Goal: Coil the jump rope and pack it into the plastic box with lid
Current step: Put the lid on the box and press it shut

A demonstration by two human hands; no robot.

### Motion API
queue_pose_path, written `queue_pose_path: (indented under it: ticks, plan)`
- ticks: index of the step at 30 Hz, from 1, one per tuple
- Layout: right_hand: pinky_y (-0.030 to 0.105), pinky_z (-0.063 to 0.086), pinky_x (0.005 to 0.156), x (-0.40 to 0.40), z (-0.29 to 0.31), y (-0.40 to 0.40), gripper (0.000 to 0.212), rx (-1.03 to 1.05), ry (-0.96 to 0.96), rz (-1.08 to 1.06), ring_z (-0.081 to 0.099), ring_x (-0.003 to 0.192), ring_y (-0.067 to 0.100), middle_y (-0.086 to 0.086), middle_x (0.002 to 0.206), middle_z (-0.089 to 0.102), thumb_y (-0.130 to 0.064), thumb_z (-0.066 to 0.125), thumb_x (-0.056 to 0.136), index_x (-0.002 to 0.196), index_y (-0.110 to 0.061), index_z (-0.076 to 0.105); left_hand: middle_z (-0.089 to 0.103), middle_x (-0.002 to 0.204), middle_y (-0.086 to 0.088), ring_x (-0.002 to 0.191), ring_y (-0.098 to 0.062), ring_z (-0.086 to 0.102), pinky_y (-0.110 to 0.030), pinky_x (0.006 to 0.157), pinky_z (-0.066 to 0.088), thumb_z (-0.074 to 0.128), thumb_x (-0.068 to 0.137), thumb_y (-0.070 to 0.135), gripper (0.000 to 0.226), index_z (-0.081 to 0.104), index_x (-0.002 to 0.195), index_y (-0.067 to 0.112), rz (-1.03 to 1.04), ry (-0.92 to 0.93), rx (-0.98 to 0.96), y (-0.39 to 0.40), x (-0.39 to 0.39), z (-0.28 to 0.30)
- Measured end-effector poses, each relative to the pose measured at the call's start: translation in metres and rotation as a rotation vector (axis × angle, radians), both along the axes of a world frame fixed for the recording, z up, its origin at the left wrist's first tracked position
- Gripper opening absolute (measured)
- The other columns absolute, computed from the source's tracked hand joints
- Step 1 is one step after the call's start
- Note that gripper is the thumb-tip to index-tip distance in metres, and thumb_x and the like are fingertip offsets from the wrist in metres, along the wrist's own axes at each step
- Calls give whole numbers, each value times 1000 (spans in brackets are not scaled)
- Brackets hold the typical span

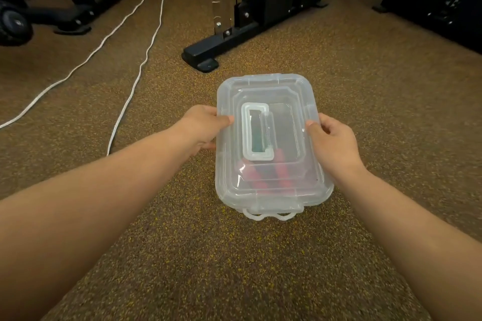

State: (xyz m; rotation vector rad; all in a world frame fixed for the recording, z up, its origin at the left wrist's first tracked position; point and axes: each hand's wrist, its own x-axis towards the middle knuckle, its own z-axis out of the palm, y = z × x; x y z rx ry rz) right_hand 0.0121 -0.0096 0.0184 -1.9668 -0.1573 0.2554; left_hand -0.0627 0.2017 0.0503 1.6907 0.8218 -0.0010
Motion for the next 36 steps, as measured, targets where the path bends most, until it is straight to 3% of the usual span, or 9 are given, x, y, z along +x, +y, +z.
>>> queue_pose_path:
  ticks: [2,7,11,14,16,23,32,34,36]
  plan:
    - [39,55,68,2,-8,-1,23,1,7,-8,62,66,22,9,82,71,-27,47,90,88,-15,67,66,107,-2,93,-16,64,-34,76,55,63,89,20,27,61,114,13,1,17,11,-5,2,-3]
    - [46,56,67,7,-19,-1,28,-27,24,-20,59,65,25,21,91,69,-27,47,86,91,-6,64,63,93,1,72,-6,58,-23,53,48,60,90,19,19,59,110,16,3,24,7,-10,8,-7]
    - [42,54,63,13,-22,2,30,-61,-5,-16,58,64,37,22,85,68,-26,48,85,89,-1,64,61,97,-4,79,-15,60,-28,61,50,61,90,16,32,56,120,7,30,30,20,-9,12,-10]
    - [35,52,61,16,-26,1,25,-67,38,-1,61,65,23,11,82,71,-25,50,90,90,-11,70,62,99,-7,87,-20,62,-35,72,52,62,89,15,33,56,119,4,39,37,12,-7,14,-14]
    - [30,53,58,17,-30,0,23,-66,77,6,65,68,15,0,81,72,-27,49,92,94,-21,71,63,100,-7,85,-19,63,-33,68,54,64,87,15,32,57,117,4,48,51,8,-5,16,-19]
    - [47,59,79,28,-39,0,16,36,169,-11,73,81,22,-2,84,76,-29,59,89,85,-27,74,65,85,-4,72,-14,64,-26,45,52,70,82,14,28,60,107,6,79,70,-45,3,24,-29]
    - [44,59,80,32,-37,1,7,150,281,-27,73,82,23,2,87,76,-25,65,87,83,-24,71,68,89,-12,81,-23,67,-42,70,58,71,81,14,28,54,100,2,72,142,-207,10,27,-32]
    - [45,58,83,30,-40,2,8,107,227,-31,72,81,21,0,89,76,-29,64,87,89,-25,71,68,96,-14,86,-26,67,-43,72,57,70,82,17,36,56,109,-1,98,135,-162,8,28,-34]
    - [36,53,86,24,-42,2,22,-40,43,-18,65,84,14,-4,99,69,-32,58,90,109,-24,66,65,112,-14,96,-29,65,-43,79,55,66,86,25,44,54,122,2,83,138,56,3,30,-39]
